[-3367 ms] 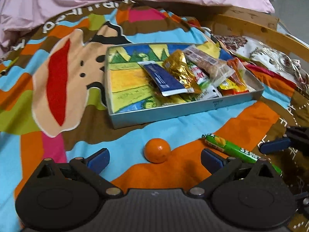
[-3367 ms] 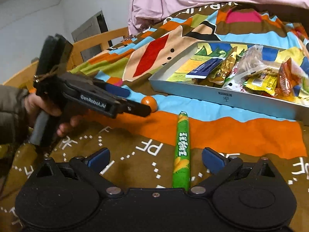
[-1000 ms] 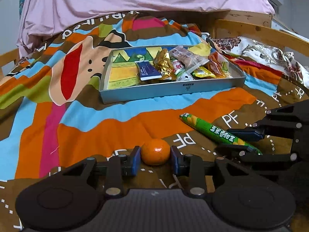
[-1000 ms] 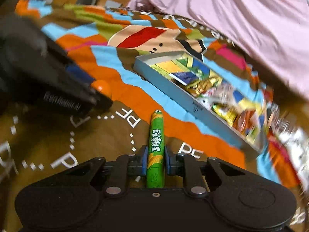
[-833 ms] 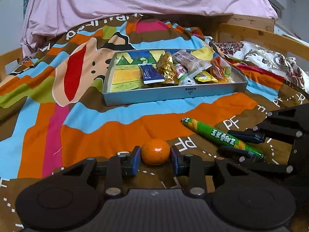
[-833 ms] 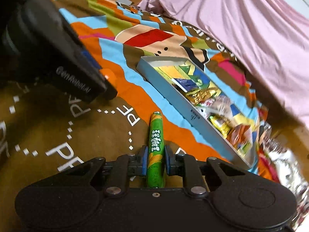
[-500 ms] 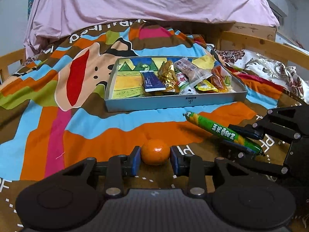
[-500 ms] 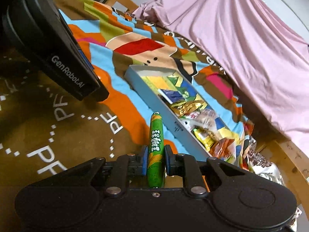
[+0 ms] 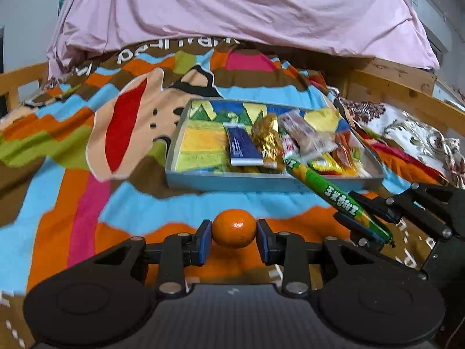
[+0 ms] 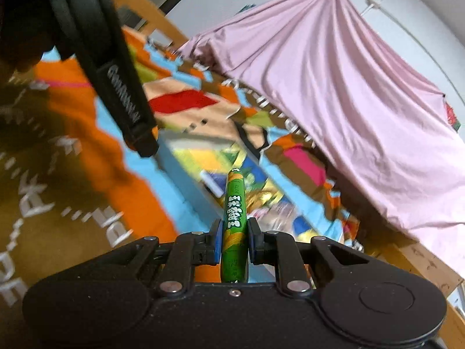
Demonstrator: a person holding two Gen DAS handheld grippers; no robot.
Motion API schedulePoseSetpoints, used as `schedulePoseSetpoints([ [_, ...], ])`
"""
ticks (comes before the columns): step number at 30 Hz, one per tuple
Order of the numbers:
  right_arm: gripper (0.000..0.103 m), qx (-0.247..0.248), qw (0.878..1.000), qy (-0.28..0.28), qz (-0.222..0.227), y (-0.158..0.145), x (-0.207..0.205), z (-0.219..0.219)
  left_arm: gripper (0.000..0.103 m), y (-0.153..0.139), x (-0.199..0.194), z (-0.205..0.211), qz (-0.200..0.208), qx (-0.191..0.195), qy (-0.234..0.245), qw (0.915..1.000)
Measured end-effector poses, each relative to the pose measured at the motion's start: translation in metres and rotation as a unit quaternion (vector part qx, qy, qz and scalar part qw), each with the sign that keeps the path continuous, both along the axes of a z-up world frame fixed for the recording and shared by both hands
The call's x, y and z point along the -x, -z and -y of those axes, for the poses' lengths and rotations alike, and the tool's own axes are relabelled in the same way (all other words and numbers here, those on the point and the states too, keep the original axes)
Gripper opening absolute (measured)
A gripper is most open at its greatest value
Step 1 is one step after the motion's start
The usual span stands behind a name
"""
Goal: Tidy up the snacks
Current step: 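Carry the orange candy with left tool while right tool carries green stick over tray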
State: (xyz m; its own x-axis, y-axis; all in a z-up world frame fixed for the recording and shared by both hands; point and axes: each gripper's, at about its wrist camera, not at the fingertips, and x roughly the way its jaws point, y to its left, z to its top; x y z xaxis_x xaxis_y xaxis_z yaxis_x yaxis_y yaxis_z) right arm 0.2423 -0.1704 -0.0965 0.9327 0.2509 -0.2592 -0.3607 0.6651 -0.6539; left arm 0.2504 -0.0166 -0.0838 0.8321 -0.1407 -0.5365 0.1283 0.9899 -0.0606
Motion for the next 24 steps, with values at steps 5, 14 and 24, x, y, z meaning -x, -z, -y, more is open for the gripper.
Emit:
schedulePoseSetpoints([
  [5, 0.018, -0.054, 0.998, -0.001, 0.016, -0.019, -0.038, -0.007, 0.036, -0.013, -0.028, 0.000, 0.016, -0.001, -0.009, 0.9998],
  [14, 0.019, -0.206, 0.978, 0.034, -0.003, -0.029, -0.118, -0.015, 0.036, -0.028, -0.117, -0.015, 0.020, 0.027, -0.048, 0.9983],
  [24, 0.019, -0.285, 0.951, 0.066, -0.097, -0.007, -0.173, -0.021, 0.036, -0.008, -0.193, -0.019, -0.030, 0.013, -0.073, 0.9968],
])
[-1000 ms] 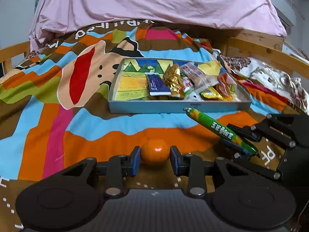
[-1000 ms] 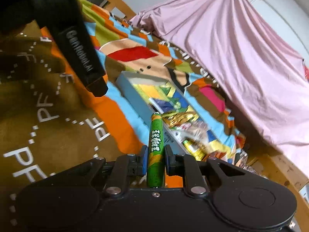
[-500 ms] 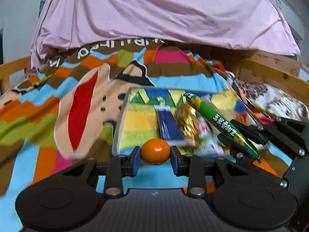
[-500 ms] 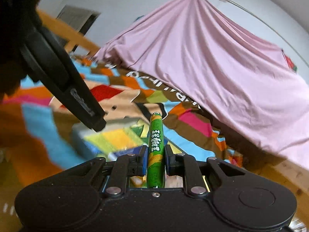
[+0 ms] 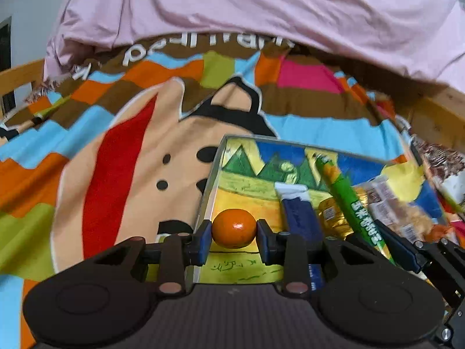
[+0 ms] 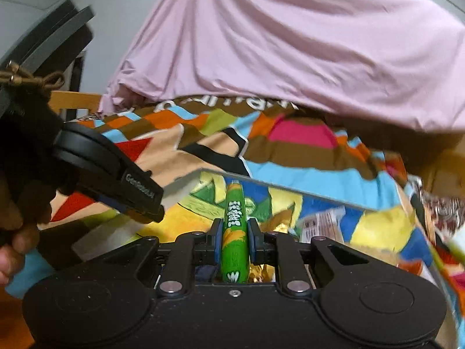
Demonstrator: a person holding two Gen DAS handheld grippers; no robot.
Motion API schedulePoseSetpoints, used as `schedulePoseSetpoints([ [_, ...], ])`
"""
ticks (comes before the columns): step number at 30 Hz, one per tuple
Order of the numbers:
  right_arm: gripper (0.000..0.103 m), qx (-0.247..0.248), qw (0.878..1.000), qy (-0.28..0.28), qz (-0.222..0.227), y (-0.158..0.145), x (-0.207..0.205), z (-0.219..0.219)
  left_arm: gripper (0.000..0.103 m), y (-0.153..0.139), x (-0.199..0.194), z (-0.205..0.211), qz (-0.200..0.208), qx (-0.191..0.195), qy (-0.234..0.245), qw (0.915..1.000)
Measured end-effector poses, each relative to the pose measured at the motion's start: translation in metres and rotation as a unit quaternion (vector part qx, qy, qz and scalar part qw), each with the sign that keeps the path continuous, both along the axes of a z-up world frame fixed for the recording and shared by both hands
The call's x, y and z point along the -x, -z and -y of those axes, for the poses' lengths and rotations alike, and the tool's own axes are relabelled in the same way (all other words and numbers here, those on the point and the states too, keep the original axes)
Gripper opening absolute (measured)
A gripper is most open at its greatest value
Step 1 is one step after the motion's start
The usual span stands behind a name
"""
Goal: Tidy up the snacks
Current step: 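Carry the orange candy with left tool while right tool carries green stick over tray, then open both tools to drop the orange candy and green stick into tray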
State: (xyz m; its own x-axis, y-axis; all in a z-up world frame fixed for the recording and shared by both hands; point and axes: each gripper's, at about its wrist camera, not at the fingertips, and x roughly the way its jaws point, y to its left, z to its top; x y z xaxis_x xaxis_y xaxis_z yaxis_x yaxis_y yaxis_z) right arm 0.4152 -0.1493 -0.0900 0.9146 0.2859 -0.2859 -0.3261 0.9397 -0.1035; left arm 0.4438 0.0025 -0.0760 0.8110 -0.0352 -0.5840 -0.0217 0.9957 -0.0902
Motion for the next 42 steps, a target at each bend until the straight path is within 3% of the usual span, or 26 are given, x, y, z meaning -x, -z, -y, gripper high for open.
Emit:
schedulePoseSetpoints([
  [8, 0.019, -0.026, 0.999, 0.001, -0.045, 0.010, -0.013, 0.007, 0.036, 0.017, -0.015, 0.004, -0.018, 0.009, -0.018, 0.9996],
  [16, 0.029, -0.027, 0.999, -0.007, -0.043, 0.011, -0.011, 0.007, 0.036, 0.026, -0.014, 0.014, -0.034, 0.005, -0.016, 0.9993],
  [20, 0.036, -0.038, 0.999, -0.005, -0.032, 0.006, -0.007, 0.010, 0.050, 0.023, -0.009, 0.011, -0.024, 0.023, -0.029, 0.9990],
  [26, 0.047, -0.050, 0.999, 0.000, -0.010, -0.010, 0.005, 0.018, 0.061, 0.009, 0.004, 0.003, -0.005, 0.047, -0.038, 0.9982],
  [29, 0.059, -0.051, 0.999, 0.006, -0.005, -0.018, 0.012, 0.023, 0.067, 0.000, 0.013, 0.001, 0.007, 0.058, -0.041, 0.9974],
  [33, 0.082, -0.060, 0.998, 0.025, 0.007, -0.032, 0.022, 0.031, 0.077, -0.014, 0.025, -0.001, 0.019, 0.062, -0.051, 0.9966],
  [35, 0.085, -0.058, 0.998, 0.034, 0.015, -0.042, 0.029, 0.036, 0.086, -0.021, 0.033, -0.001, 0.026, 0.057, -0.053, 0.9966],
  [42, 0.098, -0.069, 0.994, 0.066, 0.049, -0.082, 0.056, 0.059, 0.098, -0.052, 0.062, -0.005, 0.060, 0.057, -0.062, 0.9946],
])
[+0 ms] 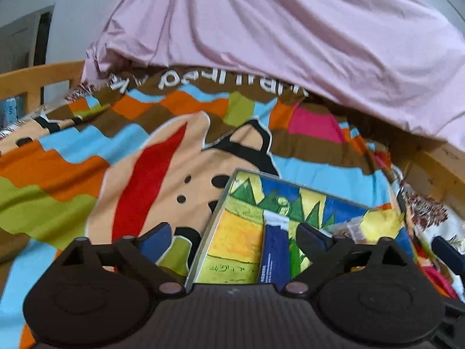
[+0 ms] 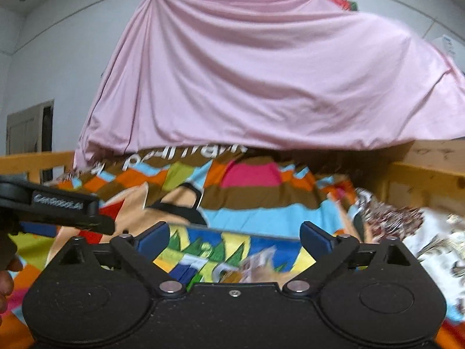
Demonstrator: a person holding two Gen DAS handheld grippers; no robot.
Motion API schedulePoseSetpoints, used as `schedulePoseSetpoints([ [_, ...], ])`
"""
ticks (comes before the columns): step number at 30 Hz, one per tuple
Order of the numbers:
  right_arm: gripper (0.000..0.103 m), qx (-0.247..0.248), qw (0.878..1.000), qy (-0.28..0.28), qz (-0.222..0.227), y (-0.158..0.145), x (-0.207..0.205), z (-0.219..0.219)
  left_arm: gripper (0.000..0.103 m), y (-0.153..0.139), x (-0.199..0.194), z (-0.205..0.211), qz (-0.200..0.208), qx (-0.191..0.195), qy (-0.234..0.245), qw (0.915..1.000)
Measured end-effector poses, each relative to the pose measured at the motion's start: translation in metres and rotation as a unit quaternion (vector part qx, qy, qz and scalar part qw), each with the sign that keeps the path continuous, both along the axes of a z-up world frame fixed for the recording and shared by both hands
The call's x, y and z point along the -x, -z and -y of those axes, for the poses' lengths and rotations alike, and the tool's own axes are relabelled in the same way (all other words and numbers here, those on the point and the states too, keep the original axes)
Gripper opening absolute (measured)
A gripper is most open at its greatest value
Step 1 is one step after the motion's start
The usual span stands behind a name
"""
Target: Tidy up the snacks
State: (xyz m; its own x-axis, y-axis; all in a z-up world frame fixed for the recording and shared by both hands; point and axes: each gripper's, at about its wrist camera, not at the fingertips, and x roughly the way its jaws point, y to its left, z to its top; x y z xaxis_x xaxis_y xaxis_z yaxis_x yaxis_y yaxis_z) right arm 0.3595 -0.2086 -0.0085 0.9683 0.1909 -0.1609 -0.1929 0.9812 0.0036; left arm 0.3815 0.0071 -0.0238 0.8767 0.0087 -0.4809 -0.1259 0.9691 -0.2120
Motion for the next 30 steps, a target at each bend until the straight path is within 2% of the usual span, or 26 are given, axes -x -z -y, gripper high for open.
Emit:
schedulePoseSetpoints([
  [3, 0.102, -0.012, 1.000, 0.008, 0.016, -0.019, 0.015, 0.011, 0.101, -0.015, 0.014, 0.001, 0.015, -0.003, 0.000, 0.9999],
  [11, 0.102, -0.014, 0.999, 0.014, 0.031, -0.051, 0.056, 0.027, 0.102, -0.047, 0.056, 0.006, 0.045, -0.011, 0.013, 0.9989],
  [22, 0.102, -0.017, 0.998, 0.020, 0.053, -0.079, 0.117, 0.033, 0.102, -0.072, 0.120, 0.005, 0.075, -0.015, 0.027, 0.9967],
  [30, 0.102, -0.001, 0.998, 0.024, 0.064, -0.085, 0.156, 0.040, 0.102, -0.086, 0.161, 0.007, 0.101, -0.022, 0.034, 0.9940],
])
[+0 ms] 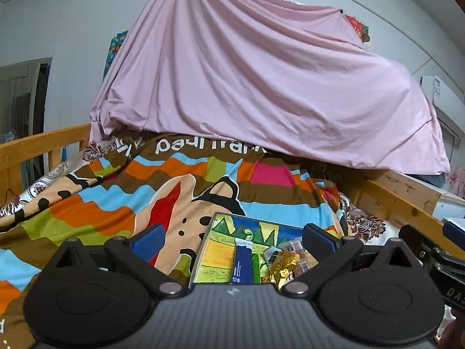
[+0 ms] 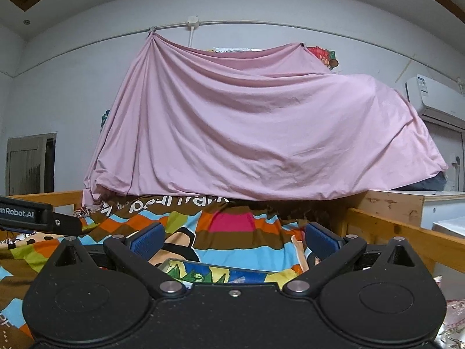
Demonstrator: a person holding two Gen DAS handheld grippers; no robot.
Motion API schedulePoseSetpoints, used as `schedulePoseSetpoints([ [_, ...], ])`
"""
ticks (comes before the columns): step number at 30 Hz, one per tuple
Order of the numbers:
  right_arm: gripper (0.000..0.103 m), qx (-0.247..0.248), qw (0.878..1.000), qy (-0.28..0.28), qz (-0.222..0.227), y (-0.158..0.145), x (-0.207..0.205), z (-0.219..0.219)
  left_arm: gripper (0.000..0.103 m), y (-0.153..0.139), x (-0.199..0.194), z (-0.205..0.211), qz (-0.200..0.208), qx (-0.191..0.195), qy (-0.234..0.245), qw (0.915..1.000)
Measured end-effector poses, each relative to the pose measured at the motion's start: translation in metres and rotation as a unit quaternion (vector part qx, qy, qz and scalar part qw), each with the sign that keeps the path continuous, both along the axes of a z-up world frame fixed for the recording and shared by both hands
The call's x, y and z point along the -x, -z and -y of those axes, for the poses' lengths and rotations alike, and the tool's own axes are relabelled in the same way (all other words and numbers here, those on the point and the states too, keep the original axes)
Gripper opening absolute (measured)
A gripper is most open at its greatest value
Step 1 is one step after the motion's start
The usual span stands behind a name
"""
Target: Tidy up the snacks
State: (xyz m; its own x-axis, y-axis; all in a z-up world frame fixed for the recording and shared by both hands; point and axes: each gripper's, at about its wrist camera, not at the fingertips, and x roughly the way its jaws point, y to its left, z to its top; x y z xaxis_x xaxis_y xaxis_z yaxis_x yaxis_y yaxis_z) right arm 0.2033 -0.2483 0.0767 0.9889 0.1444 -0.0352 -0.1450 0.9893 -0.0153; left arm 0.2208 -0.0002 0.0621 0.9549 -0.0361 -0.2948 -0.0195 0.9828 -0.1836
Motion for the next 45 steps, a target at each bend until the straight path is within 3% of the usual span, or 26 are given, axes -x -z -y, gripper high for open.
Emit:
schedulePoseSetpoints([
  [7, 0.102, 0.000, 1.000, 0.011, 0.006, 0.002, 0.030, 0.012, 0.103, 0.004, 0.030, 0.006, 0.017, -0.010, 0.004, 0.9998],
  [18, 0.102, 0.005, 1.000, -0.001, -0.003, 0.015, 0.072, 0.020, 0.103, 0.025, 0.072, 0.000, 0.013, 0.028, -0.035, 0.9989],
  [28, 0.102, -0.001, 1.000, -0.002, 0.003, 0.032, 0.096, 0.017, 0.103, 0.045, 0.099, 0.002, 0.003, -0.021, -0.063, 0.9978],
  [38, 0.102, 0.034, 0.999, 0.000, 0.006, 0.059, 0.104, 0.008, 0.103, 0.064, 0.107, 0.009, 0.015, -0.016, -0.065, 0.9976],
  [45, 0.102, 0.021, 0.999, 0.007, -0.033, 0.066, 0.110, 0.009, 0.103, 0.071, 0.111, 0.008, 0.007, -0.026, -0.055, 0.9981],
])
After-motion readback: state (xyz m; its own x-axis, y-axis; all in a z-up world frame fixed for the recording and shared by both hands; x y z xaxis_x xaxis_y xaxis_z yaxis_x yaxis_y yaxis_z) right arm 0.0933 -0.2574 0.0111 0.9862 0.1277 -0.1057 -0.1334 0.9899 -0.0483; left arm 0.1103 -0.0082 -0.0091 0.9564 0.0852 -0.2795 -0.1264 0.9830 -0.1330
